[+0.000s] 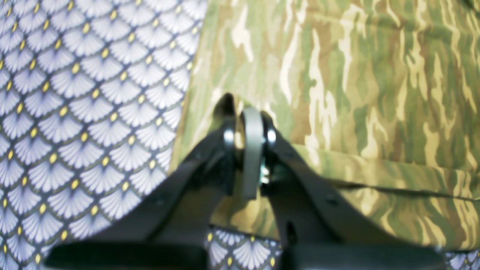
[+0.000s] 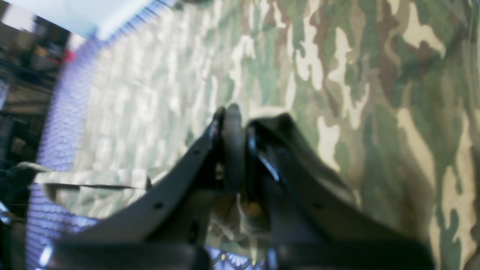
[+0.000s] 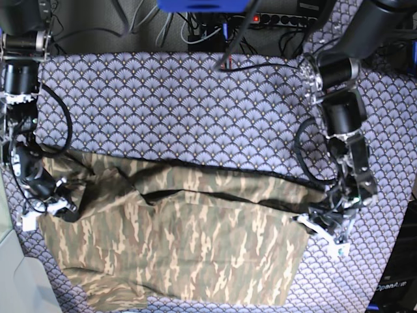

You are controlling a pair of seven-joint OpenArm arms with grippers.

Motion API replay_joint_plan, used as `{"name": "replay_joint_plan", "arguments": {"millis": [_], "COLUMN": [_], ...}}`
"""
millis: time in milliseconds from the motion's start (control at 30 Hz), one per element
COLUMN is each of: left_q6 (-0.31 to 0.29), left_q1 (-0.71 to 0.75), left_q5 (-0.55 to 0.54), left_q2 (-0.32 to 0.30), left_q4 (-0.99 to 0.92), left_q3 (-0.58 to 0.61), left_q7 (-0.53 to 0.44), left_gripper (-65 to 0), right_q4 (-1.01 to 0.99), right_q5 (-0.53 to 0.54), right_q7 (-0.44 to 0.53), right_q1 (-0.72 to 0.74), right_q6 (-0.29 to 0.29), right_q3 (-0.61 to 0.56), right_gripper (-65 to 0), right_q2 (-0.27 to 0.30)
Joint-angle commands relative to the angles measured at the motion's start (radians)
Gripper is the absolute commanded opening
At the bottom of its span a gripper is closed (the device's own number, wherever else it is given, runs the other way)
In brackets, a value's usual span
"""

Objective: Fold the T-shirt properly
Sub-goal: 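Lift the grasped edge with both grippers and pull it across the shirt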

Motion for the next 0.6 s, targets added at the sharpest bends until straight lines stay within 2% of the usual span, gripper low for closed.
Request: {"name": "replay_joint_plan", "arguments": {"millis": [0, 267, 567], "left_q6": [-0.002, -0.002, -0.002], "left_q1": [-0.042, -0.083, -0.111], "left_q5": [0.004, 0.031, 0.031], "left_q2": [-0.009, -0.011, -0.011], "left_q4": [0.0, -0.06, -0.06], "left_q3": [0.003, 0.002, 0.005], "left_q7": [-0.031, -0.109, -0.117], "left_gripper": [-63.9, -63.7, -63.7], "right_q4": [0.009, -0.115, -0.186], "right_q5": [-0.015, -0.164, -0.17], "right_q7": [0.022, 0.022, 0.025], "right_q1": [0.037, 0.149, 0.198], "right_q6": [0.014, 0.014, 0.014], "right_q3": [0.008, 0.003, 0.0], "right_gripper": [-65.0, -65.0, -65.0], "right_q2": [0.019, 0.001, 0.002]}}
